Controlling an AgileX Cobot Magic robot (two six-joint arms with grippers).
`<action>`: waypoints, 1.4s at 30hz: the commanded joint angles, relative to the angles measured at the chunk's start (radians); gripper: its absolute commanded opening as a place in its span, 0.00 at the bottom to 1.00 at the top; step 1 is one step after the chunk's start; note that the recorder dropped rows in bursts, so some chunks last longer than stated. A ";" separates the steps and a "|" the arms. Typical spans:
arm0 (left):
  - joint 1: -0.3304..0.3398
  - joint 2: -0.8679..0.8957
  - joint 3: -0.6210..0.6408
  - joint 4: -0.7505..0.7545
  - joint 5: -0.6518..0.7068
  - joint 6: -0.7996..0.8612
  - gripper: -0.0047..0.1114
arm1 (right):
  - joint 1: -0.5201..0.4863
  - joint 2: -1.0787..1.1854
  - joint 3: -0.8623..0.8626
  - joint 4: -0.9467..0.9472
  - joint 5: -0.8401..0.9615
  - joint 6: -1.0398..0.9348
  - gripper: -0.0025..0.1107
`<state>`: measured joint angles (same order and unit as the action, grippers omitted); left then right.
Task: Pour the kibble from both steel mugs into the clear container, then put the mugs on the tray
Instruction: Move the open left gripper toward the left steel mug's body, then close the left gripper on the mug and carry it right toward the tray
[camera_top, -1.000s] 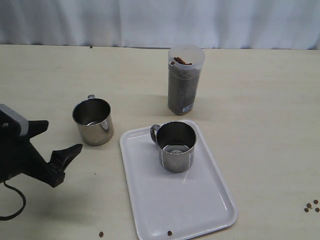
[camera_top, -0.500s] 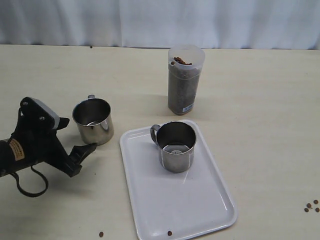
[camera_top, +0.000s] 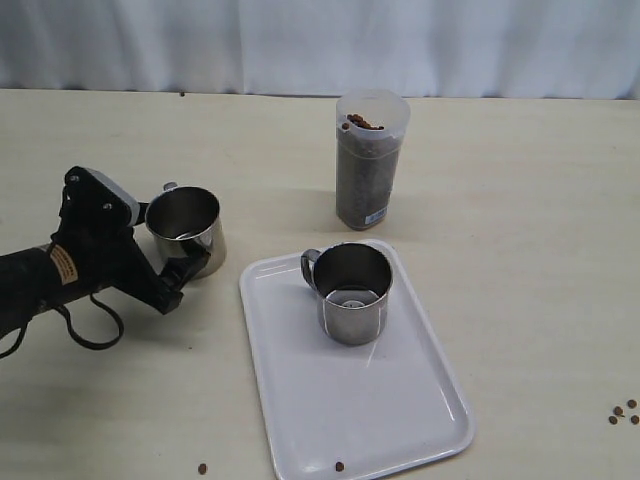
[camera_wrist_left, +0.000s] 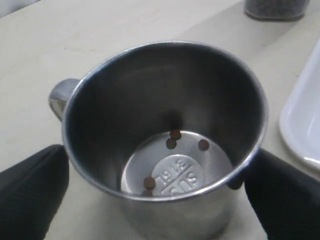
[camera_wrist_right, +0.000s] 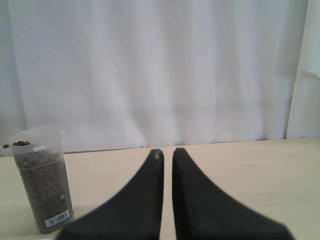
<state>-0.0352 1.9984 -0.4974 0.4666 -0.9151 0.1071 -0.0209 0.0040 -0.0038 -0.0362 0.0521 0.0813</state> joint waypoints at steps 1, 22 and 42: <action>-0.001 0.019 -0.032 -0.031 -0.016 0.023 0.76 | -0.002 -0.004 0.004 0.003 0.001 -0.007 0.06; -0.001 0.048 -0.104 -0.035 0.000 -0.085 0.76 | -0.002 -0.004 0.004 0.003 0.001 -0.007 0.06; -0.001 0.119 -0.136 -0.033 -0.114 -0.081 0.20 | -0.002 -0.004 0.004 0.003 0.001 -0.007 0.06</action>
<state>-0.0352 2.1155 -0.6277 0.4401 -1.0160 0.0296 -0.0209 0.0040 -0.0038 -0.0362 0.0521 0.0813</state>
